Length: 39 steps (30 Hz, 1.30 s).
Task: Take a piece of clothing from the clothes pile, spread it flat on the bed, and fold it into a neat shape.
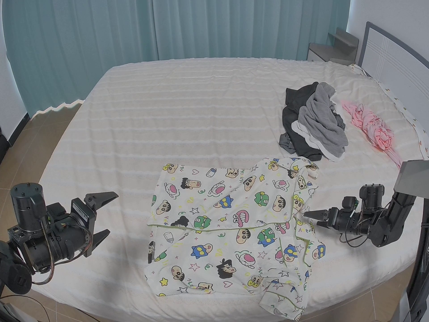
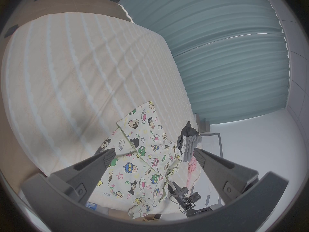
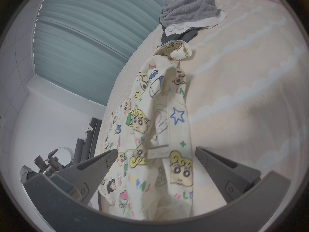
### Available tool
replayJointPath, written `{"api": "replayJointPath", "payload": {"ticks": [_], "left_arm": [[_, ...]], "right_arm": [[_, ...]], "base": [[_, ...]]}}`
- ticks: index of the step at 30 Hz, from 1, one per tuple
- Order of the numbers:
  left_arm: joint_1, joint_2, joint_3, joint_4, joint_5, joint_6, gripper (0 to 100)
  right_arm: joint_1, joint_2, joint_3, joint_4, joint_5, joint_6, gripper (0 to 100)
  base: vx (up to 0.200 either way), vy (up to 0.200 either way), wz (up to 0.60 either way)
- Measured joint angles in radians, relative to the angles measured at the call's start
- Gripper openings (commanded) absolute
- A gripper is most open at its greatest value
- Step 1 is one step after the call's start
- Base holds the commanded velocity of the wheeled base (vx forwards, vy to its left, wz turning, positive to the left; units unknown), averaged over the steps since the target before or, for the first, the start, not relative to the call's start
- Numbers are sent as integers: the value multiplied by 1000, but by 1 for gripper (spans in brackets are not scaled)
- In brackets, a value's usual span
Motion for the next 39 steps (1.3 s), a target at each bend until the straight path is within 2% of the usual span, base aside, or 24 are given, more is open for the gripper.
{"api": "replayJointPath", "payload": {"ticks": [4, 9, 17, 20, 21, 39], "left_arm": [[-1, -5, 3, 0, 0, 0, 100], [-2, -7, 7, 0, 0, 0, 100], [-2, -8, 9, 0, 0, 0, 100], [-2, -7, 9, 0, 0, 0, 100], [-1, -7, 9, 0, 0, -1, 100], [2, 4, 9, -3, 1, 0, 100]], "right_arm": [[5, 34, -36, -20, -49, 9, 100], [9, 60, -59, -26, -53, 33, 100], [38, 87, -84, -100, -54, 142, 100], [46, 97, -97, -111, -60, 158, 100], [46, 100, -99, -112, -61, 160, 0], [-8, 105, -74, -117, -69, 165, 0]], "base": [[0, 0, 0], [0, 0, 0], [0, 0, 0], [0, 0, 0], [0, 0, 0], [0, 0, 0]]}}
